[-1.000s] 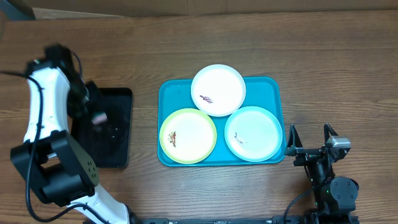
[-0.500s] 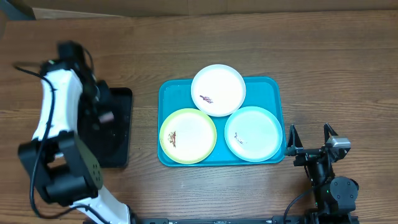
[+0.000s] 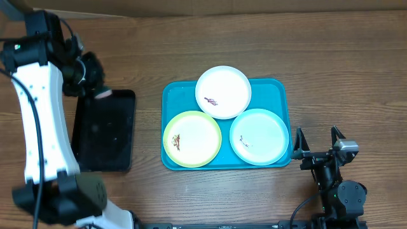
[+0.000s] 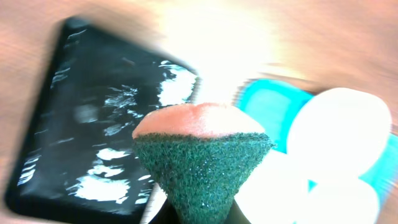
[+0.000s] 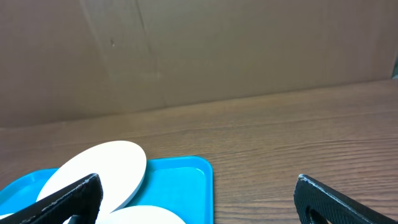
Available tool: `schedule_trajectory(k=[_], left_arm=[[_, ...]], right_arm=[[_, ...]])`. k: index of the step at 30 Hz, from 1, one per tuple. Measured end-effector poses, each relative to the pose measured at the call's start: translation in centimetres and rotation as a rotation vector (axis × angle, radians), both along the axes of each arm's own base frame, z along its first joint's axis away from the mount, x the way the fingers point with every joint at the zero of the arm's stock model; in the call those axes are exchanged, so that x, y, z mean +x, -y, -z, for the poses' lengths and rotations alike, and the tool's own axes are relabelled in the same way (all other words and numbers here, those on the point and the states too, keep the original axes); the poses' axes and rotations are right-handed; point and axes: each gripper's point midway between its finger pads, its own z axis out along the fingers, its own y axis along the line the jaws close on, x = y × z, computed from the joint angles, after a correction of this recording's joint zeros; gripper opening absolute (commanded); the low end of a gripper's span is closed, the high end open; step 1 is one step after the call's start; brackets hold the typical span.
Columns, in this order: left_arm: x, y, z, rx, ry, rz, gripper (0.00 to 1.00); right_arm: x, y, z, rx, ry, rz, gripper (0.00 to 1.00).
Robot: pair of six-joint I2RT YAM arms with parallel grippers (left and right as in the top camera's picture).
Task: Clean dirty plates on tray and stack at the side
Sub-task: 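Lift the sponge with the left gripper off the black tray, then carry the sponge with the left gripper onto the yellow-rimmed plate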
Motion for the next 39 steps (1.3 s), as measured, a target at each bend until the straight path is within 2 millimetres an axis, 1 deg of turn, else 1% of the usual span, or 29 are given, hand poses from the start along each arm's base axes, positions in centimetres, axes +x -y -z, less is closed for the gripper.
schedule_trajectory(k=[1, 2, 3, 4, 5, 6, 8, 9, 11, 15, 19, 22, 24, 26, 28, 29, 30, 32, 33, 34, 39], left_arm=[[-0.2, 1.2, -0.9, -0.017, 0.023, 0.028, 0.04], [-0.6, 3.4, -1.9, -0.04, 0.048, 0.085, 0.04], [-0.9, 5.0, -2.3, -0.054, 0.057, 0.126, 0.04], [-1.1, 6.6, -2.5, -0.068, 0.059, 0.169, 0.04], [-1.3, 8.4, -2.3, -0.078, 0.052, 0.216, 0.04], [-1.6, 9.7, -1.8, -0.086, 0.036, 0.25, 0.04], [-2.6, 12.7, 0.2, -0.095, -0.028, 0.327, 0.04], [-3.0, 13.7, 1.2, -0.091, -0.059, 0.353, 0.04], [-3.8, 16.1, 4.1, -0.074, -0.122, 0.402, 0.04], [-5.5, 20.5, 11.2, -0.041, -0.22, 0.456, 0.04], [-7.1, 23.7, 16.8, -0.026, -0.264, 0.477, 0.04], [-7.4, 25.2, 19.6, -0.025, -0.272, 0.44, 0.04], [-7.3, 25.6, 20.8, -0.021, -0.278, 0.403, 0.04], [-7.5, 25.4, 22.3, -0.005, -0.306, 0.36, 0.04], [-7.7, 25.0, 23.7, 0.018, -0.343, 0.322, 0.08], [-7.8, 24.8, 24.2, 0.03, -0.355, 0.312, 0.13], [-7.9, 24.7, 24.7, 0.034, -0.368, 0.301, 0.28], [-7.8, 24.6, 24.6, 0.033, -0.372, 0.286, 0.91], [-7.8, 24.5, 24.5, 0.034, -0.372, 0.281, 0.99], [-7.8, 24.4, 24.5, 0.035, -0.374, 0.279, 1.0], [-7.6, 23.5, 23.8, 0.02, -0.391, 0.284, 1.0]], right_arm=[[0.0, 0.0, 0.0, 0.0, 0.0, 0.0, 1.0], [0.0, 0.0, 0.0, 0.0, 0.0, 0.0, 1.0], [0.0, 0.0, 0.0, 0.0, 0.0, 0.0, 1.0], [0.0, 0.0, 0.0, 0.0, 0.0, 0.0, 1.0], [0.0, 0.0, 0.0, 0.0, 0.0, 0.0, 1.0], [0.0, 0.0, 0.0, 0.0, 0.0, 0.0, 1.0], [0.0, 0.0, 0.0, 0.0, 0.0, 0.0, 1.0], [0.0, 0.0, 0.0, 0.0, 0.0, 0.0, 1.0], [0.0, 0.0, 0.0, 0.0, 0.0, 0.0, 1.0], [0.0, 0.0, 0.0, 0.0, 0.0, 0.0, 1.0], [0.0, 0.0, 0.0, 0.0, 0.0, 0.0, 1.0], [0.0, 0.0, 0.0, 0.001, 0.0, 0.0, 1.0], [0.0, 0.0, 0.0, 0.0, 0.0, 0.0, 1.0], [0.0, 0.0, 0.0, 0.0, 0.0, 0.0, 1.0], [0.0, 0.0, 0.0, 0.0, 0.0, 0.0, 1.0], [0.0, 0.0, 0.0, 0.0, 0.0, 0.0, 1.0], [0.0, 0.0, 0.0, 0.0, 0.0, 0.0, 1.0], [0.0, 0.0, 0.0, 0.0, 0.0, 0.0, 1.0], [0.0, 0.0, 0.0, 0.0, 0.0, 0.0, 1.0], [0.0, 0.0, 0.0, 0.0, 0.0, 0.0, 1.0], [0.0, 0.0, 0.0, 0.0, 0.0, 0.0, 1.0]])
